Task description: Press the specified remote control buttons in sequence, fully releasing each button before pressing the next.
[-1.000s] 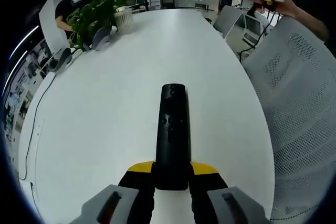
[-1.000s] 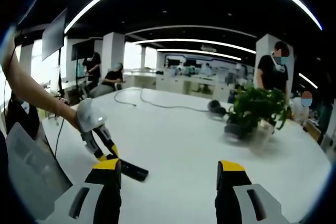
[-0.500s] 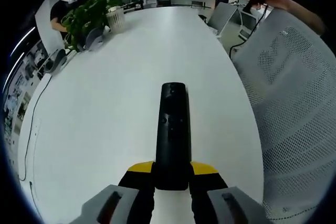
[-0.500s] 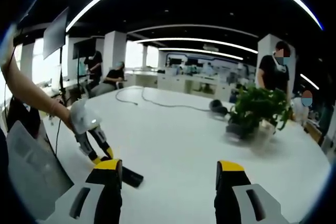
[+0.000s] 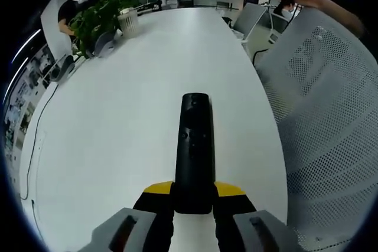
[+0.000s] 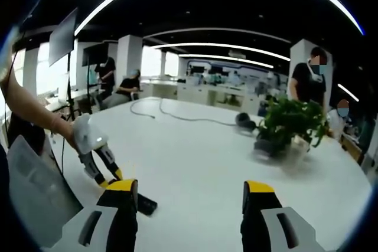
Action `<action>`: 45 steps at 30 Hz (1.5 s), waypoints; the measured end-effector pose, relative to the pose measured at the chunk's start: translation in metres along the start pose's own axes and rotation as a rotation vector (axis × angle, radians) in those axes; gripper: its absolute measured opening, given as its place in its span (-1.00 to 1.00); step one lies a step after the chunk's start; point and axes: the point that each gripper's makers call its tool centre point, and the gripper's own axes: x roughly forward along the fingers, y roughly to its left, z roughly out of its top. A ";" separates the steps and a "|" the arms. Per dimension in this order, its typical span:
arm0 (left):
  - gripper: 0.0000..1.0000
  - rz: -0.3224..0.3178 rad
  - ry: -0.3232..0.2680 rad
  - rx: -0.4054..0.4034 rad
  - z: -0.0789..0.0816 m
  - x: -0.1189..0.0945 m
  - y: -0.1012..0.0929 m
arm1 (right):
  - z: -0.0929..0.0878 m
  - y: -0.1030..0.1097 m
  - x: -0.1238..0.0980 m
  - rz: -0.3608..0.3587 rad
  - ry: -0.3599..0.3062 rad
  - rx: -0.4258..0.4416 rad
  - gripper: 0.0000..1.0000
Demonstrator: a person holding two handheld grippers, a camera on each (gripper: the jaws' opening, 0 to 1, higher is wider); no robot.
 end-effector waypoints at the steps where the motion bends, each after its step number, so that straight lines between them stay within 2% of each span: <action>1: -0.50 0.001 -0.001 -0.001 0.000 0.000 -0.001 | 0.000 0.000 0.000 -0.001 0.000 0.000 0.40; 21: -0.50 -0.009 0.020 0.014 -0.002 -0.001 -0.016 | 0.003 0.001 -0.001 0.000 -0.010 0.002 0.40; 45: -0.50 -0.024 0.093 0.056 -0.005 -0.002 -0.034 | 0.003 -0.001 -0.002 -0.006 -0.015 0.012 0.34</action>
